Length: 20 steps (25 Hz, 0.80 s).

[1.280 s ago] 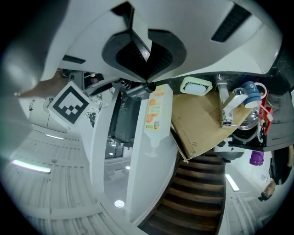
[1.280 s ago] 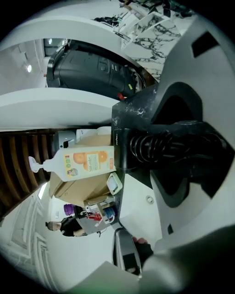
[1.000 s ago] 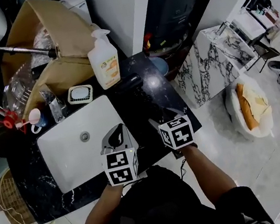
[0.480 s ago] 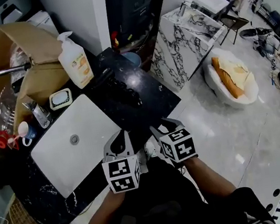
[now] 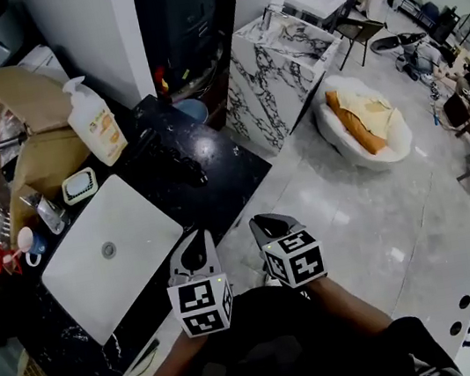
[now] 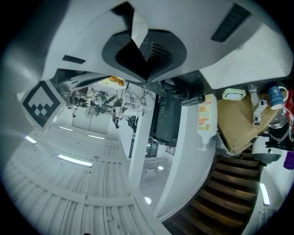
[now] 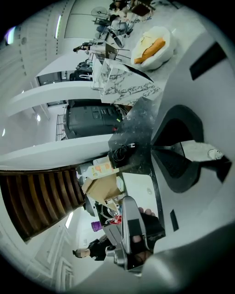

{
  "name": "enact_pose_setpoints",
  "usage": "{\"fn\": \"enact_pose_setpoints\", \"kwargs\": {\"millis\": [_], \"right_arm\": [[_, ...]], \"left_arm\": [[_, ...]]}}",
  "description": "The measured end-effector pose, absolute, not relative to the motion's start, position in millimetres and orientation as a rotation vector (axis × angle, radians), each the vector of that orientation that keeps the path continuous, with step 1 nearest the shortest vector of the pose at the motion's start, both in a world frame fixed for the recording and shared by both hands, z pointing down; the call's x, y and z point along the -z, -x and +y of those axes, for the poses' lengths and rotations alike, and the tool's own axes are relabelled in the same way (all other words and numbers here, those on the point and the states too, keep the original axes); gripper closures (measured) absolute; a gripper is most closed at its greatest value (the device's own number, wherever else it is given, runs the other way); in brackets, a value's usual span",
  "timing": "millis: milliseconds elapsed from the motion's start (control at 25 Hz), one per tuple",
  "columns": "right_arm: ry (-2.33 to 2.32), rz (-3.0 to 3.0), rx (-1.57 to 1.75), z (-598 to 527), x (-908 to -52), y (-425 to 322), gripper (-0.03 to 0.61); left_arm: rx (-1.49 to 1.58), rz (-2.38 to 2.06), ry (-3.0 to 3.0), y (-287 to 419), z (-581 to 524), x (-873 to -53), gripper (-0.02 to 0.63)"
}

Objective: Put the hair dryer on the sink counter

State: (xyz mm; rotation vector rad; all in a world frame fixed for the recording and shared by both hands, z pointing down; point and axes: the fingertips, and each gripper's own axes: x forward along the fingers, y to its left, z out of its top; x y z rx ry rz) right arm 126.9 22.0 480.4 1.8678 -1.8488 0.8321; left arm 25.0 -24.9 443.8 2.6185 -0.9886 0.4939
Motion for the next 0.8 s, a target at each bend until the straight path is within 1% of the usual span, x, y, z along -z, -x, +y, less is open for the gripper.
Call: {"fn": "enact_pose_setpoints", "kwargs": {"millis": [120, 200, 800], "right_arm": [[-1.875, -1.868, -0.836, 31, -475, -132, 0.560], [-1.872, -1.875, -0.824, 38, -477, -137, 0.563], [-1.893, -1.881, -0.853, 71, -476, -163, 0.565]], "left_arm": [[-0.495, -0.970, -2.629, -40, -17, -443, 0.606], [-0.503, -0.957, -2.637, -49, -11, -446, 0.606], [-0.539, -0.924, -2.657, -81, 17, -443, 0.606]]}}
